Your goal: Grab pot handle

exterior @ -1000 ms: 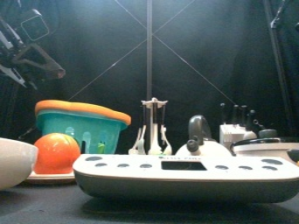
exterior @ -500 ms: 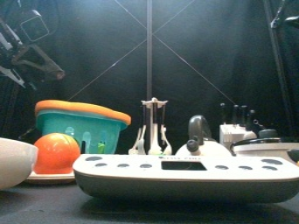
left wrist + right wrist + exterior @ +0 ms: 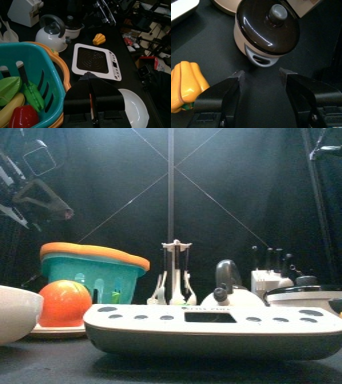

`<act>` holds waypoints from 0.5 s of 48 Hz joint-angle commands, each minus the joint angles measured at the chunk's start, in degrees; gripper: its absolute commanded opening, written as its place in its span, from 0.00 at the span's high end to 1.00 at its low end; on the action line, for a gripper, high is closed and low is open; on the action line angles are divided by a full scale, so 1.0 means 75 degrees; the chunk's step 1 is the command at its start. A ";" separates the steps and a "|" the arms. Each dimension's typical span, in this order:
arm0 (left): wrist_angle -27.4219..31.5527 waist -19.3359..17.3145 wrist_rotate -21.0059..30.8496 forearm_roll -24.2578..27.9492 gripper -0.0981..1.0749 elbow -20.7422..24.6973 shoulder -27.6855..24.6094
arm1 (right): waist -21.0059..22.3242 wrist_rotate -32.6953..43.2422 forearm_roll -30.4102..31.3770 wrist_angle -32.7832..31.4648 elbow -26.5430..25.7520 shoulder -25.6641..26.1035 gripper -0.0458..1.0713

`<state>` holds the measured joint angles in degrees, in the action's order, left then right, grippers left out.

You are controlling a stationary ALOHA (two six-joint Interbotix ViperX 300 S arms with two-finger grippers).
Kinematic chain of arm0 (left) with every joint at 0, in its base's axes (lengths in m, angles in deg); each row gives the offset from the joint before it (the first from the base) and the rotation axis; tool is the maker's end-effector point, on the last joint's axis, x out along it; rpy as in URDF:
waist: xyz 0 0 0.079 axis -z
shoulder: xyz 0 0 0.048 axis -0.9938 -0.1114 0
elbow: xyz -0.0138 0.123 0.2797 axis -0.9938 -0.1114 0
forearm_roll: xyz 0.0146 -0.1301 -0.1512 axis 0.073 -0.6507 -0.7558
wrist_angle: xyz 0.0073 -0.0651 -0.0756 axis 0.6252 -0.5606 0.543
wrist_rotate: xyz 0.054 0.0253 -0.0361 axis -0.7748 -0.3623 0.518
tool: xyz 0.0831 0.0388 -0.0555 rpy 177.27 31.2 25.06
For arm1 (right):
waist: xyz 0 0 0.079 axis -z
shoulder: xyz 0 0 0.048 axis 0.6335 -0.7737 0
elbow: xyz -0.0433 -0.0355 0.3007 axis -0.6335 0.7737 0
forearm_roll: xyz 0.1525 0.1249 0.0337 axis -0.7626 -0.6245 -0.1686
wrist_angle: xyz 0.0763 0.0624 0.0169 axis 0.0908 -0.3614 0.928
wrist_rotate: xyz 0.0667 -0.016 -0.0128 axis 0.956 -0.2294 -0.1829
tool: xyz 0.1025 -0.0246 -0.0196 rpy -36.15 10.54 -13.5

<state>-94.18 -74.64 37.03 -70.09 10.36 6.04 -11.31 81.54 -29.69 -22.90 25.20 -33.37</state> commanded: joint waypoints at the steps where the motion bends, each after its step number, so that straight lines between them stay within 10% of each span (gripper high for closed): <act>1: -0.0035 -0.0023 -0.0012 0.0000 0.77 0.0082 -0.0012 | 0.0164 -0.0246 0.0059 -0.0082 -0.0176 -0.0012 0.15; 24: -0.0035 -0.0023 -0.0012 0.0012 0.77 0.0059 -0.0012 | 0.0598 -0.1043 -0.0059 -0.0293 -0.0340 -0.0422 0.15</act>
<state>-94.18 -74.64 36.94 -70.09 10.09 6.04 -7.36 73.89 -29.96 -24.48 23.36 -37.15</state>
